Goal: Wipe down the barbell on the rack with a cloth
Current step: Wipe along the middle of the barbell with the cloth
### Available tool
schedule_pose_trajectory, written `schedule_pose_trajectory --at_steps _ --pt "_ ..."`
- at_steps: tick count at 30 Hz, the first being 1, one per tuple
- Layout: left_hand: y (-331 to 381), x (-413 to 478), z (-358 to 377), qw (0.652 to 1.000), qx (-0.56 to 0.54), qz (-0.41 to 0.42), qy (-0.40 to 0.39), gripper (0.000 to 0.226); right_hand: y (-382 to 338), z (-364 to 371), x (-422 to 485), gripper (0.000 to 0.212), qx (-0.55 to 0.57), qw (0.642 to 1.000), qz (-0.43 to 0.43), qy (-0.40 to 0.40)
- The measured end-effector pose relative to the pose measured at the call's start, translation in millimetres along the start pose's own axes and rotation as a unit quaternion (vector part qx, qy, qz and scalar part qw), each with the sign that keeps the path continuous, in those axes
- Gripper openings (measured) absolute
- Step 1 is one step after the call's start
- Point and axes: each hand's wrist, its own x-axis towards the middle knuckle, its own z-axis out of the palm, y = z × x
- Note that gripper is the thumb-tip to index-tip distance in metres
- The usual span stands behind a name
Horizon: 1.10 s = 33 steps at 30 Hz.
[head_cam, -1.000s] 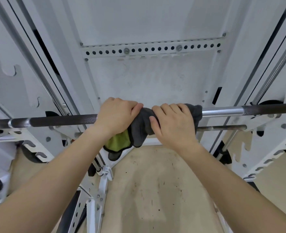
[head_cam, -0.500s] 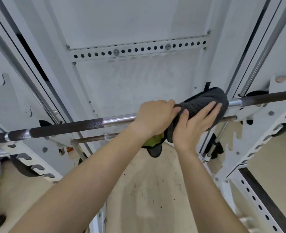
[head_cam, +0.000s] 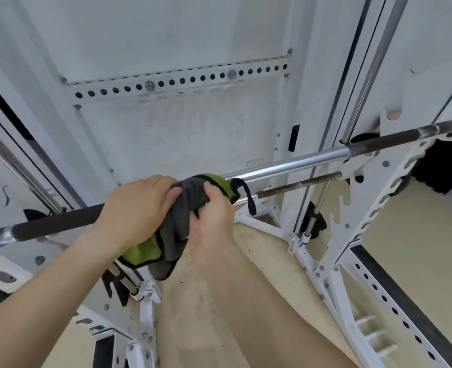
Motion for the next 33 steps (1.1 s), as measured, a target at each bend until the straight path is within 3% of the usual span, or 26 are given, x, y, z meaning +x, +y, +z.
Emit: schedule_pose_trajectory --at_steps 5,12,16,19,22,29,33 --pt "43 33 0 0.998 0.047 0.016 -0.026 0.055 -52 -16 -3 0.019 0.085 0.996 0.01 -0.004" --pt "171 148 10 0.98 -0.067 0.074 -0.173 0.042 -175 -66 29 0.027 0.12 0.986 -0.112 0.04" --pt "202 176 10 0.97 -0.111 0.089 -0.197 0.04 -205 -80 41 0.027 0.096 0.981 -0.156 0.065" --pt "187 161 9 0.973 -0.078 0.119 -0.18 0.044 -191 -79 37 0.027 0.079 0.981 -0.166 0.062" --pt "144 129 4 0.982 -0.051 0.09 -0.159 0.048 -148 -65 24 0.034 0.058 0.988 -0.14 0.044" --pt "-8 18 -25 0.982 -0.013 -0.016 -0.186 0.04 -7 11 -26 0.024 0.055 0.997 0.047 -0.031" --pt "-35 -5 -31 0.984 -0.027 -0.022 -0.173 0.046 27 29 -29 0.03 0.055 0.99 0.114 -0.067"
